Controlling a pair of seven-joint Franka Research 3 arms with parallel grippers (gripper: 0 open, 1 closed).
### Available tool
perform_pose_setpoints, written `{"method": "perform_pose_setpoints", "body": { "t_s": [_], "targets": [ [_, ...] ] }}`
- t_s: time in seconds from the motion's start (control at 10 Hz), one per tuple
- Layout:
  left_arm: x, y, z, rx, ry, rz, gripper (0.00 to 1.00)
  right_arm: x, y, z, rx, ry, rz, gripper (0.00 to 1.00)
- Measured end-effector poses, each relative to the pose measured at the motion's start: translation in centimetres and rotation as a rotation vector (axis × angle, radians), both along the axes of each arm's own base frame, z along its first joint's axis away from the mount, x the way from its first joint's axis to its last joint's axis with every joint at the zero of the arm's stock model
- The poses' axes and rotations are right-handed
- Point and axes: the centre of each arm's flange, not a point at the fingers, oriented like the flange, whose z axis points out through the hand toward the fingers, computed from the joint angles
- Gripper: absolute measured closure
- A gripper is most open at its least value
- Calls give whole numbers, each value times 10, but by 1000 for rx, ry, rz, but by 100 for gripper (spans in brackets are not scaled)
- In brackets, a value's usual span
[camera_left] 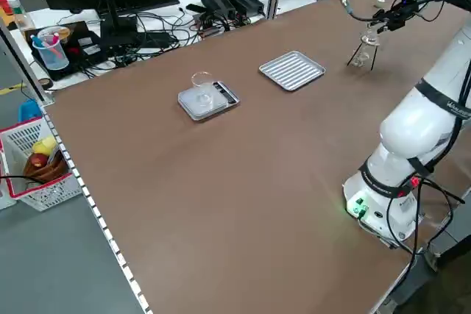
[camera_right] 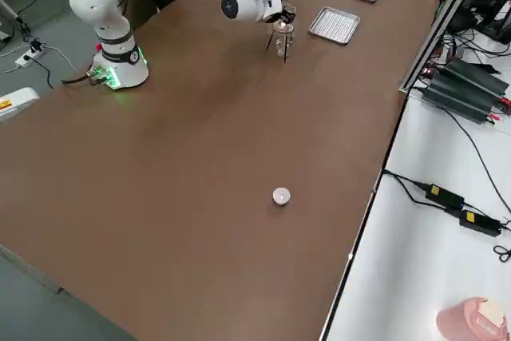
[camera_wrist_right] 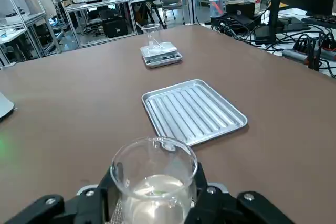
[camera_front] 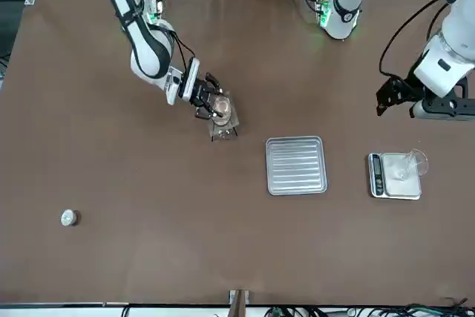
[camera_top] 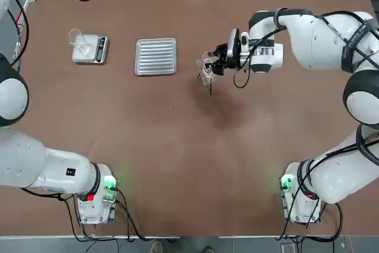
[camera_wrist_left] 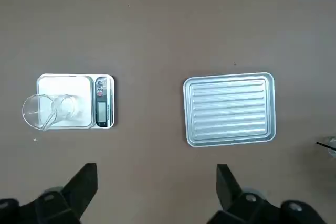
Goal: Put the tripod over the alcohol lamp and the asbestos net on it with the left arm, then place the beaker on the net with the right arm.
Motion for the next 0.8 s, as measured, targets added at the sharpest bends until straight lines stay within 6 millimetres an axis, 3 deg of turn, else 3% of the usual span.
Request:
{"method": "perform_pose_setpoints", "body": {
  "t_s": [0.7, 0.8],
  "targets": [
    [1, -9, -9, 4, 32, -14, 0, 3, -2, 1, -10, -3, -12, 42],
    [1, -9, -9, 4, 32, -15, 0, 3, -2, 1, -11, -2, -14, 33]
  ]
}}
